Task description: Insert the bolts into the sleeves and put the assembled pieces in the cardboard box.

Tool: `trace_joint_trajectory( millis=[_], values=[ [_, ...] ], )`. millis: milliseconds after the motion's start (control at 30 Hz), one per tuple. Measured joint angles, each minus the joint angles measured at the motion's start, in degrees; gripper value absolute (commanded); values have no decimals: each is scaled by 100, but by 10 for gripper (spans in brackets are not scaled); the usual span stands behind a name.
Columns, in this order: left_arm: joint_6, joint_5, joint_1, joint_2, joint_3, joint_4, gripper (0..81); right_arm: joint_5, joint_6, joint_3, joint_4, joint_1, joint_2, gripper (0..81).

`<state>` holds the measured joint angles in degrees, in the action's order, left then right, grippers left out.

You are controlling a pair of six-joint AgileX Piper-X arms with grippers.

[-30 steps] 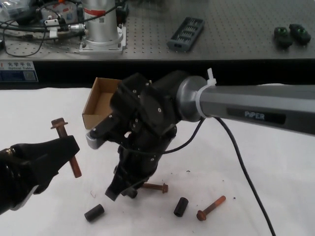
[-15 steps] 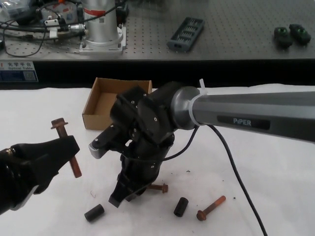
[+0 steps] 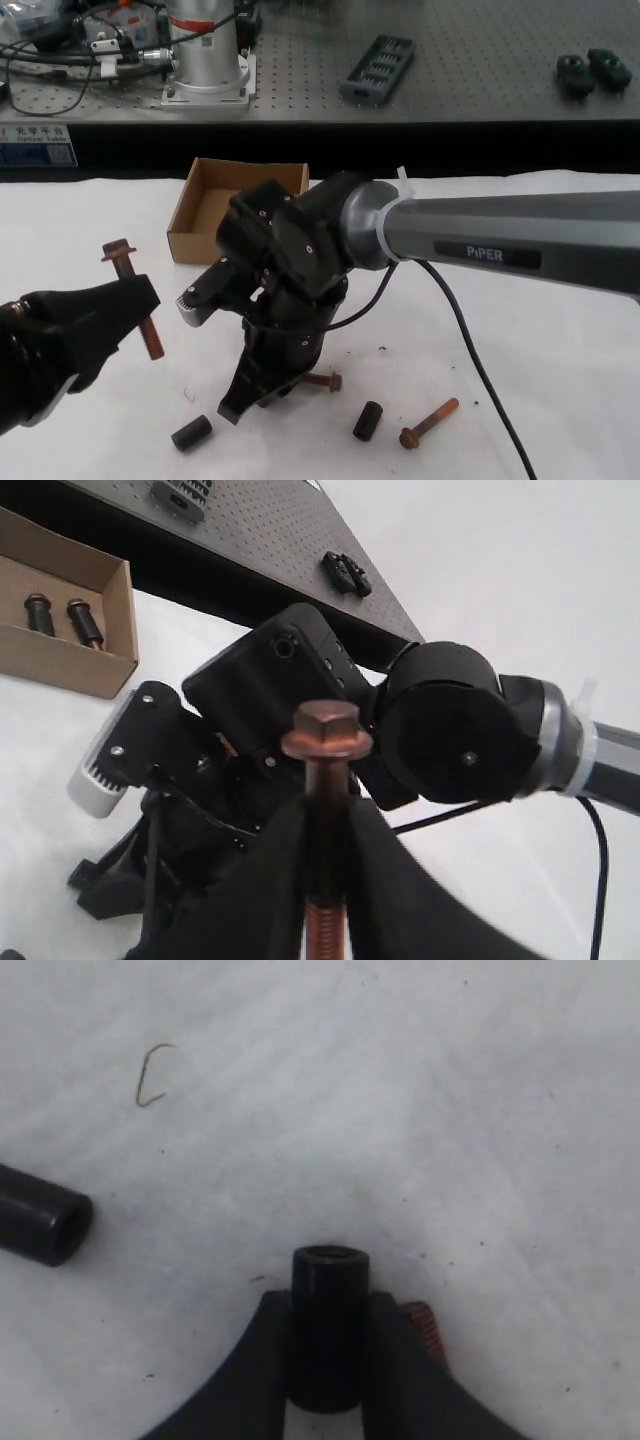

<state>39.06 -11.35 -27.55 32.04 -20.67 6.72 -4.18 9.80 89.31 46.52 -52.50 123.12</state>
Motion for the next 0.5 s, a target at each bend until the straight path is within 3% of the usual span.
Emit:
trace_joint_trajectory(
  millis=[133,300,500],
  values=[
    [130,452,0,0,0,-30,6,-217,-263,-49,-262,111,-44,54],
    [200,604,0,47,0,-344,6,-839,-468,-786,-1485,422,-626,54],
    [353,425,0,960,0,-1326,6,-1637,-513,-2529,-3083,967,-2551,54]
  ],
)
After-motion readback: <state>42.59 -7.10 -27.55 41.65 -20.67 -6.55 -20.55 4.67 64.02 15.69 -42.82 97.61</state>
